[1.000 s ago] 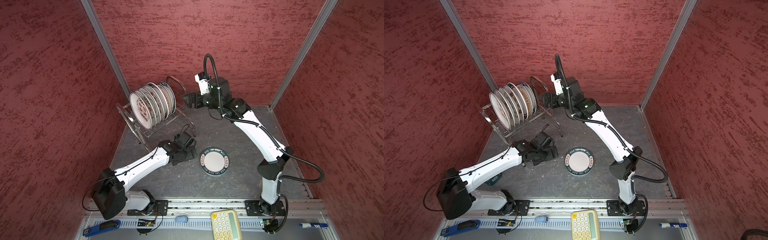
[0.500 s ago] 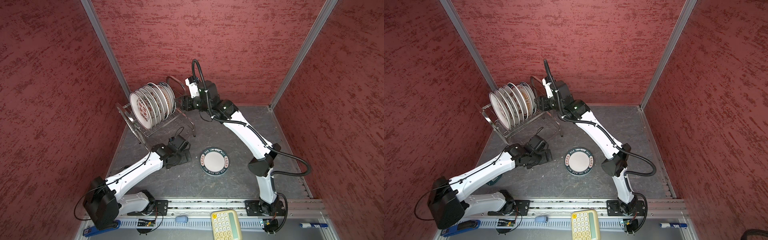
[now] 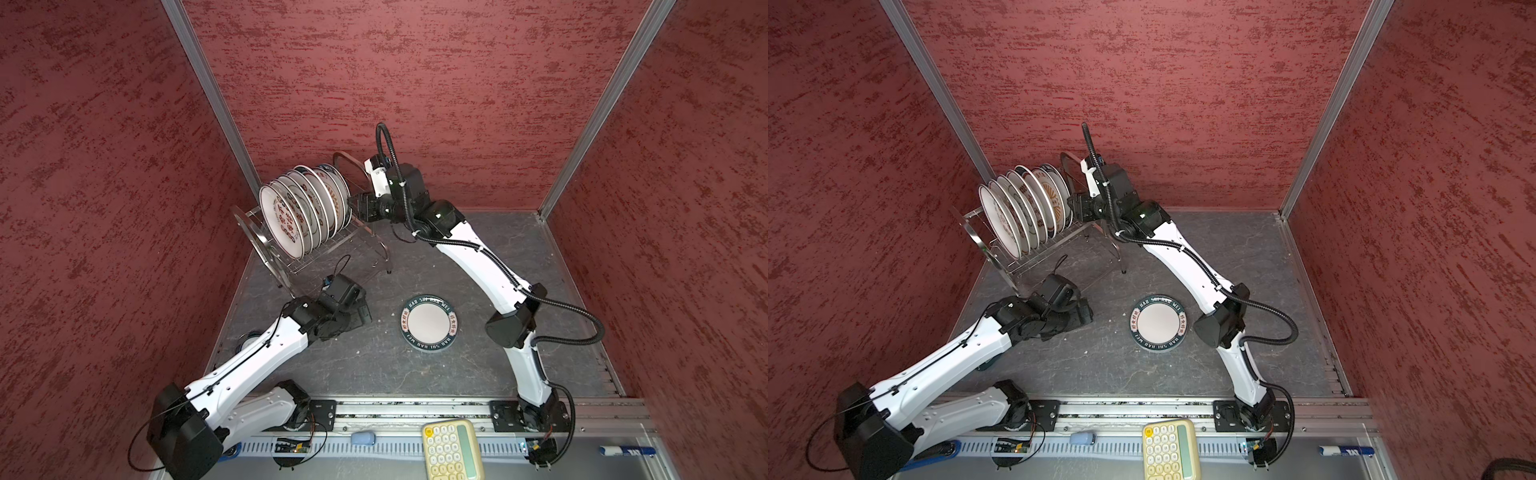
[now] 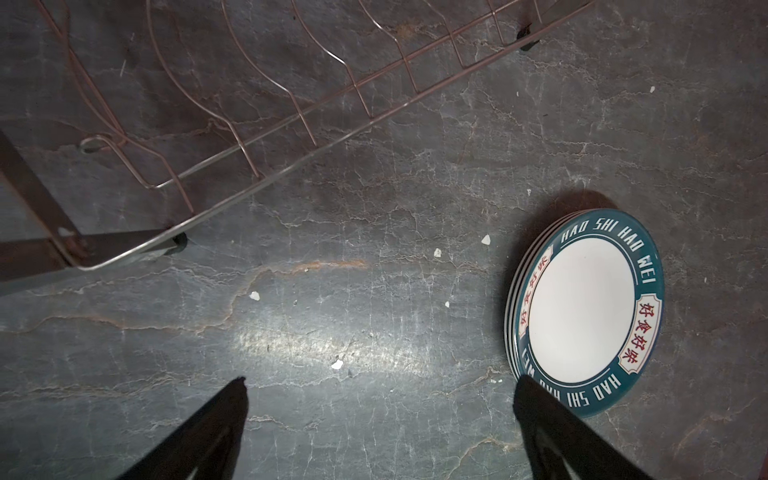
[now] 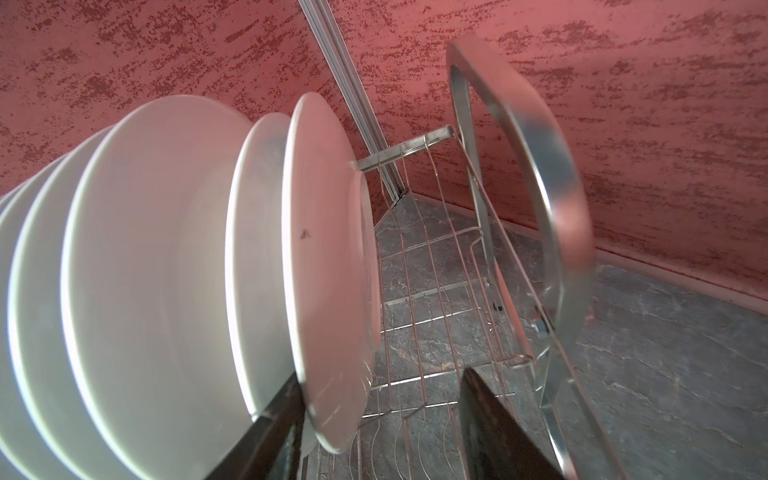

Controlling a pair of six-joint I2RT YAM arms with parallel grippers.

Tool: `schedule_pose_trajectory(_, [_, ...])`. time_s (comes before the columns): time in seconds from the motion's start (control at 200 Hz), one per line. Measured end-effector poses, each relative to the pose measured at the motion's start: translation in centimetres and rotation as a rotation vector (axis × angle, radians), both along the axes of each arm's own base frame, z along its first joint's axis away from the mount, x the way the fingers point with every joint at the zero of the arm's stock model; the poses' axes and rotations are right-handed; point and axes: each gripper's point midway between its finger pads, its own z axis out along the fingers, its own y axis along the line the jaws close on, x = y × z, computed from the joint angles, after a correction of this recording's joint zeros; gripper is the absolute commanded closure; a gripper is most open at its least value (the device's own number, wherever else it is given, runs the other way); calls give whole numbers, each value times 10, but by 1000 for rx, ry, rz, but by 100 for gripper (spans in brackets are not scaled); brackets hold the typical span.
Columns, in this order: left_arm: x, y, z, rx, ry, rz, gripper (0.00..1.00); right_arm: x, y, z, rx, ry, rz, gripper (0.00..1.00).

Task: Unload the plates from the dish rack
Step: 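Close the right gripper on the rim of the outermost rack plate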

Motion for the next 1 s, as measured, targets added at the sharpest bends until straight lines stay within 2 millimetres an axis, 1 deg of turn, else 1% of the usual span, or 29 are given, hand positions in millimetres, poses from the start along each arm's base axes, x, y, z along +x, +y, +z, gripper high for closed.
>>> schedule_pose_trajectory(0.095, [1,1,0,-1,0,4,0,-1,1,0,6,4,-2,50])
schedule_pose_trajectory(0.321, [2,3,0,2,1,9,1,-1,9,1,14,-3,-17,53])
schedule_pose_trajectory(0.541, [-2,8,-5,13,14,12,1,0,18,-11,0,4,-52,58])
schedule_pose_trajectory(0.696, [-4,12,-7,14,14,17,1,-1,22,-17,-15,3,-78,63])
schedule_pose_trajectory(1.002, [-7,16,-9,14,15,23,1,-1,29,-13,6,-21,-97,71])
